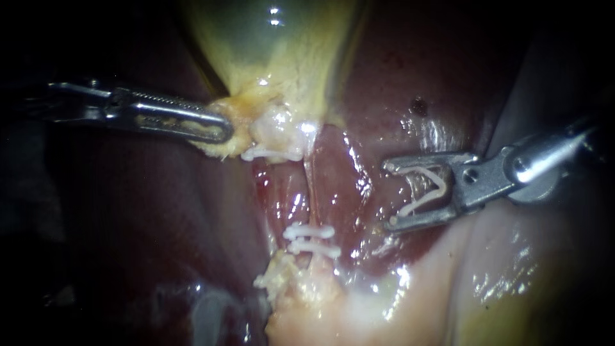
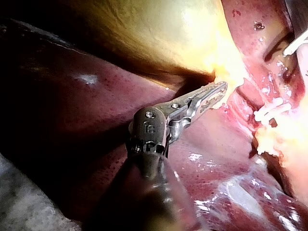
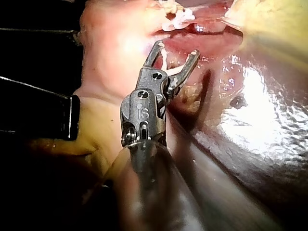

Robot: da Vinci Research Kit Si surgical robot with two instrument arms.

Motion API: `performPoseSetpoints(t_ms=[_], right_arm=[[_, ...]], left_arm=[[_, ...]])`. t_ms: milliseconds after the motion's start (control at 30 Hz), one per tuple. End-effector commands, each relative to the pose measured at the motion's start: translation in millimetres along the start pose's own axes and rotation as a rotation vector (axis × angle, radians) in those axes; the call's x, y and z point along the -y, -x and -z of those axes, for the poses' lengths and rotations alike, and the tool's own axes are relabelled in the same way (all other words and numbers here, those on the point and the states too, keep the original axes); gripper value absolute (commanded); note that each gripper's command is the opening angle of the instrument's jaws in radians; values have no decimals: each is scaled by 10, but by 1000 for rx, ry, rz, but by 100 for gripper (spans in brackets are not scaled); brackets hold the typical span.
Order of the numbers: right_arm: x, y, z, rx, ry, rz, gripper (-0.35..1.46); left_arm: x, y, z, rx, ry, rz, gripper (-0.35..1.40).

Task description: Clipping third clip right tube

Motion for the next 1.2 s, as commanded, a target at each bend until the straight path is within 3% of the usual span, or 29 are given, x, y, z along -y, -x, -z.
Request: performPoseSetpoints(t_ms=[33,233,467,633,867,1067,1200], right_arm=[[0,0,0,0,0,-1,49],[0,1,0,0,0,-6,49],[0,1,0,0,0,-6,49],[0,1,0,-2,2,-6,49],[0,1,0,-2,2,-6,49],[-1,1,-1,-5,4,-18,49],[-2,-2,-4,-46,23,-120,49]], left_arm=[[0,0,1,0,0,0,-35],[-1,-3,6,2,4,1,-35],[-6,-11,27,1,7,6,-35],[-18,-35,58,-11,-10,22,-35],[-48,-73,97,-51,-19,-13,-35],[-60,-77,99,-56,-22,-14,-35],[-60,-75,98,-56,-23,-15,-35]])
